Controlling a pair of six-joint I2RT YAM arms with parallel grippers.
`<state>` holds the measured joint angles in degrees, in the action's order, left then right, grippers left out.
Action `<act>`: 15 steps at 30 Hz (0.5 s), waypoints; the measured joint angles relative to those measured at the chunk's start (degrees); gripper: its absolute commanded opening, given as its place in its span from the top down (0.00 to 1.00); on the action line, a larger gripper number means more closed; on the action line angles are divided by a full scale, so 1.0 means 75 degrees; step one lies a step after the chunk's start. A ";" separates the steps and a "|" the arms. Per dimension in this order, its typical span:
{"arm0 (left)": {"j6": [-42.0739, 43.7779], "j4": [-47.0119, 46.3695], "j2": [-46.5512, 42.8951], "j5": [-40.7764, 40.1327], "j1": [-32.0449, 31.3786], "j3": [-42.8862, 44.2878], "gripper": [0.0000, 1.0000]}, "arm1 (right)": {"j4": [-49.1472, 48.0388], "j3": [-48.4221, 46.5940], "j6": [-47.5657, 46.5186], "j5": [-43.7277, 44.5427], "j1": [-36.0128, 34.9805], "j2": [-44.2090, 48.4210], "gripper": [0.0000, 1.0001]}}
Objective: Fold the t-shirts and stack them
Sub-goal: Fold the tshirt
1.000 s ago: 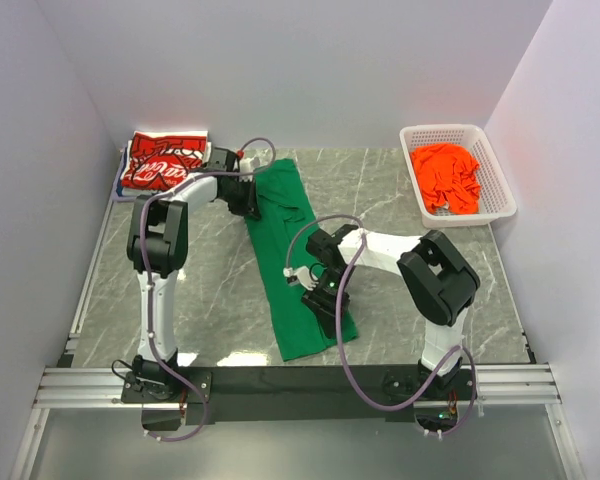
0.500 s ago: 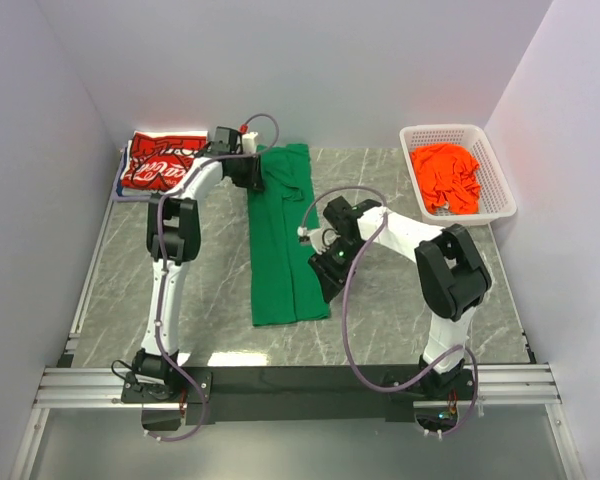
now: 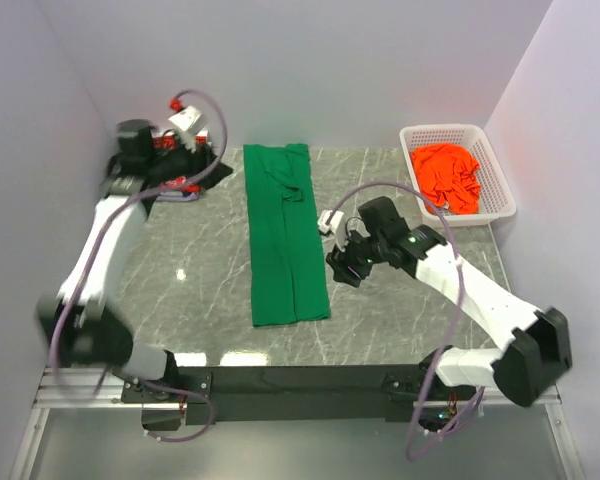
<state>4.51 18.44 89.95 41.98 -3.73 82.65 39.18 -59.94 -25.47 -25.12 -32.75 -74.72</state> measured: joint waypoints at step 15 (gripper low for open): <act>0.5479 0.2014 -0.5275 -0.0163 -0.1647 -0.6557 0.43 | -0.2212 0.3719 -0.3803 0.0924 -0.2055 0.2349 0.39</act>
<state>45.60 33.54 50.39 40.75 -16.08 33.47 22.59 -32.05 -54.00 -18.20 -48.16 -57.10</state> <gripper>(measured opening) 0.578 0.616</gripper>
